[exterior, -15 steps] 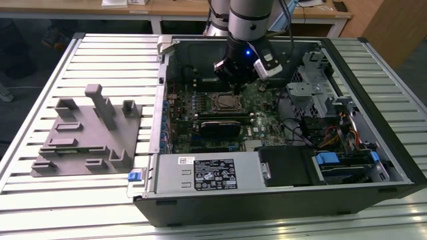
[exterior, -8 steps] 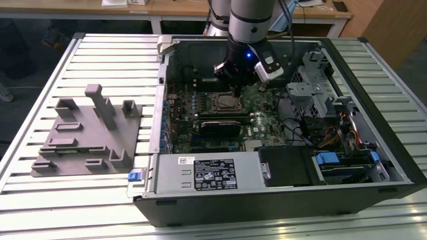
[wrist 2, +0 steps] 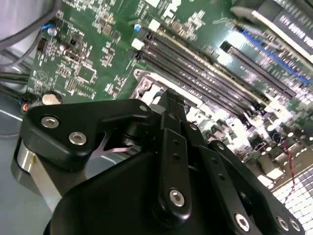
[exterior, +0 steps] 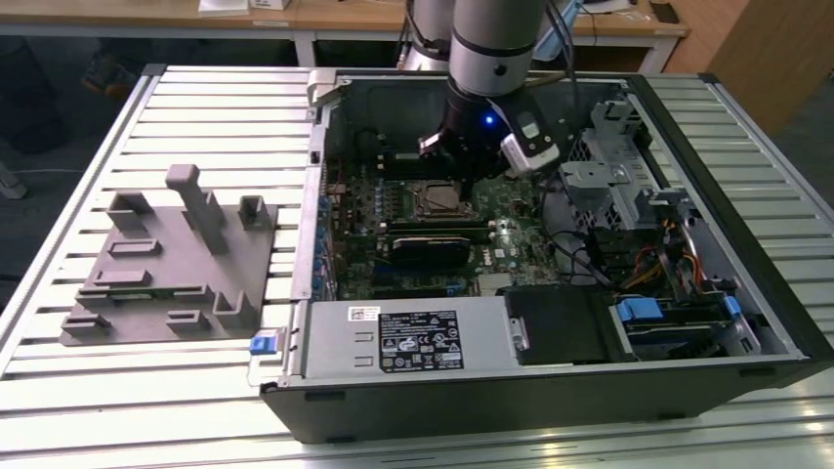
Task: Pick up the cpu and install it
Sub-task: 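Install the second cpu locking lever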
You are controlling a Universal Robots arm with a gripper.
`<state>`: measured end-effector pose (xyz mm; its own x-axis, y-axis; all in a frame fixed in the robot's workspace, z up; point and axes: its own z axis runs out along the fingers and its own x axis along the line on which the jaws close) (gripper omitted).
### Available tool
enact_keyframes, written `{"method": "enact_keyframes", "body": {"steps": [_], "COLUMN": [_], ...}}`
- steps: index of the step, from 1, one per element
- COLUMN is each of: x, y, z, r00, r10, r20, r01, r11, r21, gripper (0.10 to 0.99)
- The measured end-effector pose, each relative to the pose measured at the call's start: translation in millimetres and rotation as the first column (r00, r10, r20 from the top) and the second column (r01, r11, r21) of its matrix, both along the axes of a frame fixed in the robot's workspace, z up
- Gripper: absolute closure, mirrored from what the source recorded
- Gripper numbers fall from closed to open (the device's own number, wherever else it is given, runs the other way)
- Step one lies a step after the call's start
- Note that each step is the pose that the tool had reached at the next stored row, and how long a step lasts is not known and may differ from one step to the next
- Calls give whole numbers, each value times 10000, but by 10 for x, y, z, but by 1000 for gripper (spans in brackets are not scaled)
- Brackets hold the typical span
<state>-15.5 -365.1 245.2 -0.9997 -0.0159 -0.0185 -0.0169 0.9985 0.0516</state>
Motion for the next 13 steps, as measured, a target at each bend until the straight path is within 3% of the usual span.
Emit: {"method": "enact_keyframes", "body": {"steps": [1, 3, 4, 9, 13], "x": [1, 10, 11, 0, -76], "y": [-6, -11, -13, -39, -40], "z": [0, -1, -1, -14, -29], "r00": [10000, 9999, 9999, 9999, 9999], "r10": [0, 0, 1, -1, 1], "r20": [-17, -113, -137, -143, -145], "r01": [0, 0, -1, 1, -1], "r11": [10000, 10000, 10000, 10000, 10000], "r21": [0, 1, 2, 5, 2], "gripper": [980, 980, 980, 980, 980]}}
